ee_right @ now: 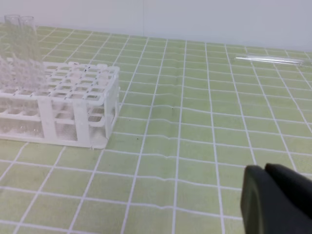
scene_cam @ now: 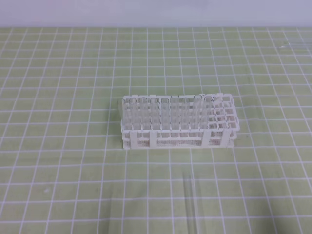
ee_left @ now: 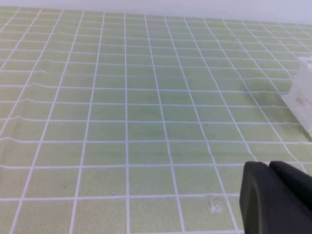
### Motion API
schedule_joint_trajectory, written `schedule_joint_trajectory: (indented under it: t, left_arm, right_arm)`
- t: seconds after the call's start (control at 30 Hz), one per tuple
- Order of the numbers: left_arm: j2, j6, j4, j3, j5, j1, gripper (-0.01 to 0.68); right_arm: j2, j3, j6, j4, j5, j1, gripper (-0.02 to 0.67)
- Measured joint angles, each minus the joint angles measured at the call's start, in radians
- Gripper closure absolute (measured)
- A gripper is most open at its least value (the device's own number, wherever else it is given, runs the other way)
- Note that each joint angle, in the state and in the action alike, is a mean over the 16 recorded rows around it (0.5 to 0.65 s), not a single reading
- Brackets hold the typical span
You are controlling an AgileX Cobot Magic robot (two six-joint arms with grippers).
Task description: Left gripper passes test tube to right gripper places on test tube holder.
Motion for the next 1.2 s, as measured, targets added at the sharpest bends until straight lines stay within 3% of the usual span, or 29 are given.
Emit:
schedule_joint_trajectory:
  t: [1.2]
  left_arm:
    - [0.0, 0.003, 0.071, 0.001, -0.017, 0.0, 0.675]
  right_arm:
    - [0.0, 0.0, 0.0, 0.0, 0.0, 0.0, 0.666]
